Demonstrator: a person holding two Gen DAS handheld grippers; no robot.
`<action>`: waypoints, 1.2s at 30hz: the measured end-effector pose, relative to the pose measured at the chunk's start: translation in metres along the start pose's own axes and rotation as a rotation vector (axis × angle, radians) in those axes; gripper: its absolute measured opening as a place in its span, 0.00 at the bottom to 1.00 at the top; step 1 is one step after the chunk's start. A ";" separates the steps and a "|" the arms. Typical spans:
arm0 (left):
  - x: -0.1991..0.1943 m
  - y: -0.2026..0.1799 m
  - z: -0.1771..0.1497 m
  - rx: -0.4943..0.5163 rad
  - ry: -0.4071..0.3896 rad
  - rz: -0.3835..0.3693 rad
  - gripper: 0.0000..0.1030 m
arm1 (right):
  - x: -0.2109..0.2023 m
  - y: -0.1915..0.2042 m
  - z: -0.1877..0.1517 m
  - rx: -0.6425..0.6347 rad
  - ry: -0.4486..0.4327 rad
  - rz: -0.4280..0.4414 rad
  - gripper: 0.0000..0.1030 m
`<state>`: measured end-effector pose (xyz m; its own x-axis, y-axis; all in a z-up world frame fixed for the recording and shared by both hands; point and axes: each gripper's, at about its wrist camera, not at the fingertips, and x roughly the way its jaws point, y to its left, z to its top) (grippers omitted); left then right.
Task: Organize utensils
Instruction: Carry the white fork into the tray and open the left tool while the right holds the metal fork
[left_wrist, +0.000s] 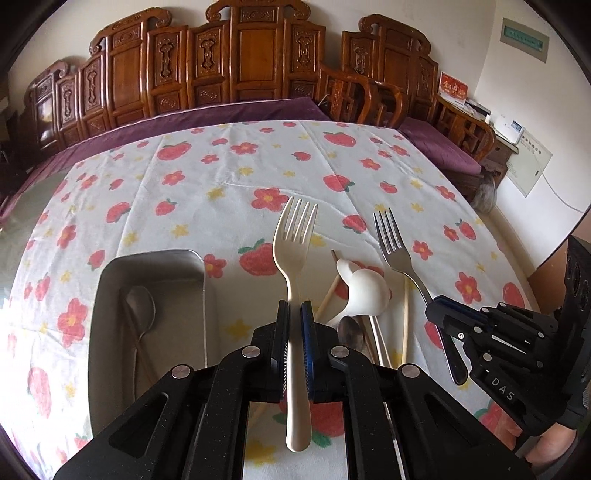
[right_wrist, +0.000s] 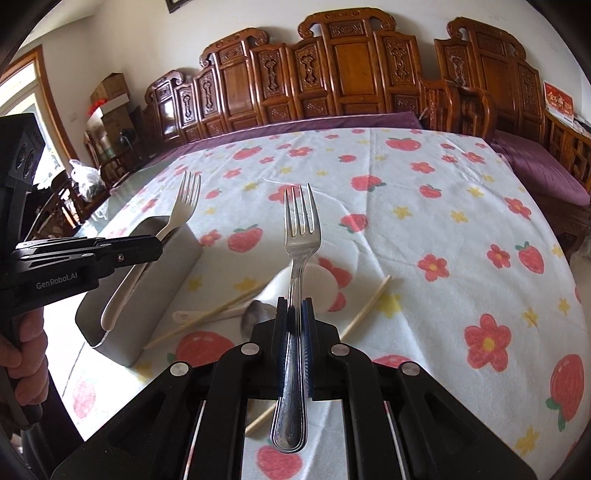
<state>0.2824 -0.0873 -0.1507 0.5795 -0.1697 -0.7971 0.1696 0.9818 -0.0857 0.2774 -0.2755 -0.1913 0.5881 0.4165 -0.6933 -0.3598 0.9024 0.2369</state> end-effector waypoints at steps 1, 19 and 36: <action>-0.004 0.004 -0.001 -0.003 -0.004 0.005 0.06 | -0.002 0.005 0.001 -0.008 -0.004 0.004 0.09; -0.006 0.091 -0.029 -0.050 0.024 0.113 0.06 | -0.005 0.057 -0.007 -0.104 0.005 0.039 0.09; 0.037 0.107 -0.052 -0.050 0.117 0.144 0.06 | 0.005 0.060 -0.014 -0.110 0.037 0.037 0.09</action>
<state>0.2804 0.0164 -0.2211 0.4979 -0.0188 -0.8670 0.0498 0.9987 0.0069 0.2489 -0.2212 -0.1903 0.5461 0.4433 -0.7108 -0.4591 0.8681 0.1887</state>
